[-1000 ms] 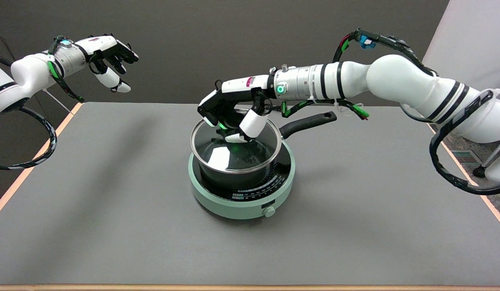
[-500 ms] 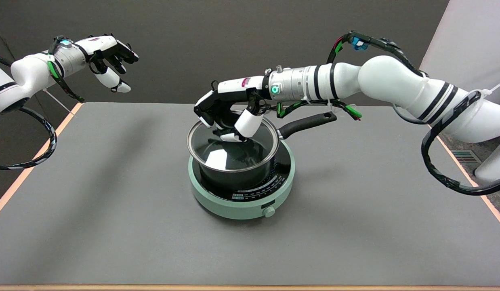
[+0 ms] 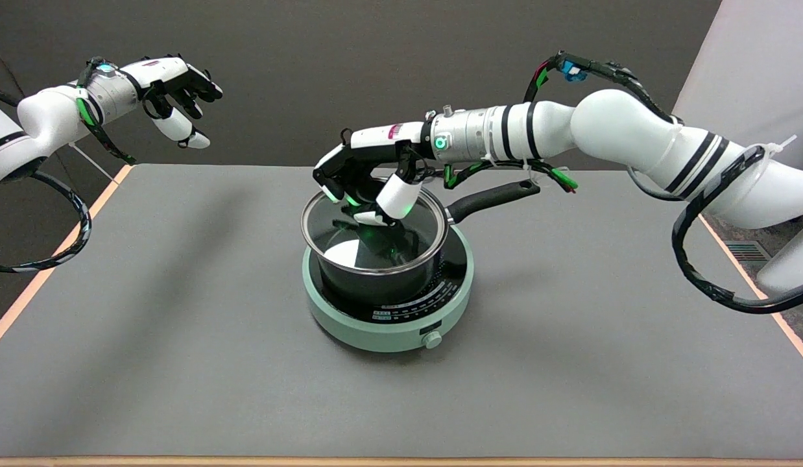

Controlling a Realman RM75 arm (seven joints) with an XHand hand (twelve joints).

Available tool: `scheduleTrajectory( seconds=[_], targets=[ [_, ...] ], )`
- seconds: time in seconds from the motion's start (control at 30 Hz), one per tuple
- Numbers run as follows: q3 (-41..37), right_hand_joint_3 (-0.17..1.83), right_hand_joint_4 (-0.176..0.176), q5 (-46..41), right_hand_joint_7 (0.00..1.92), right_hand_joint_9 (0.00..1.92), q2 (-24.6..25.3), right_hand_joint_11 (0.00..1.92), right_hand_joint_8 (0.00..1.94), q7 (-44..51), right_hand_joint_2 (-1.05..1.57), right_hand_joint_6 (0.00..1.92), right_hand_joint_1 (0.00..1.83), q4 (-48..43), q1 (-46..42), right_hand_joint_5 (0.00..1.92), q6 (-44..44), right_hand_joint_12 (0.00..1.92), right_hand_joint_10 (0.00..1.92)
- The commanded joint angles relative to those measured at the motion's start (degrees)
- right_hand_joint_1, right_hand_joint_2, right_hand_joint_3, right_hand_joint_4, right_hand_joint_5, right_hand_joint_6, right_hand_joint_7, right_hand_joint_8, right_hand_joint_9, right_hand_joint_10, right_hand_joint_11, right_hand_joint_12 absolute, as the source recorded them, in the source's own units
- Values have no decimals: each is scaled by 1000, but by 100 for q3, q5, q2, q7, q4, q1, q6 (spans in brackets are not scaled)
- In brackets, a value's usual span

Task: Place the pot lid onto the pot.

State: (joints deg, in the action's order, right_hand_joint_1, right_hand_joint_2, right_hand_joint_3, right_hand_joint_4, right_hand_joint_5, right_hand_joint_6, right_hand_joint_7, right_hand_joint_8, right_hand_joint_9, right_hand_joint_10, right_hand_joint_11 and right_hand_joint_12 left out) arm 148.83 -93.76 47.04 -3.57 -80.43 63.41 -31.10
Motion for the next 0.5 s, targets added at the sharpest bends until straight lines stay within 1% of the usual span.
scheduleTrajectory(
  seconds=[0.03, 0.5],
  targets=[
    [1, 965, 127, -39, 717, 726, 20, 338, 1796, 0, 846, 1772, 1321, 176, -9, 462, -1, 1921, 1921],
    [-7, 966, 127, 9, 714, 715, 9, 325, 1802, 0, 849, 1764, 1320, 140, -25, 460, -1, 1921, 1921]
  ],
)
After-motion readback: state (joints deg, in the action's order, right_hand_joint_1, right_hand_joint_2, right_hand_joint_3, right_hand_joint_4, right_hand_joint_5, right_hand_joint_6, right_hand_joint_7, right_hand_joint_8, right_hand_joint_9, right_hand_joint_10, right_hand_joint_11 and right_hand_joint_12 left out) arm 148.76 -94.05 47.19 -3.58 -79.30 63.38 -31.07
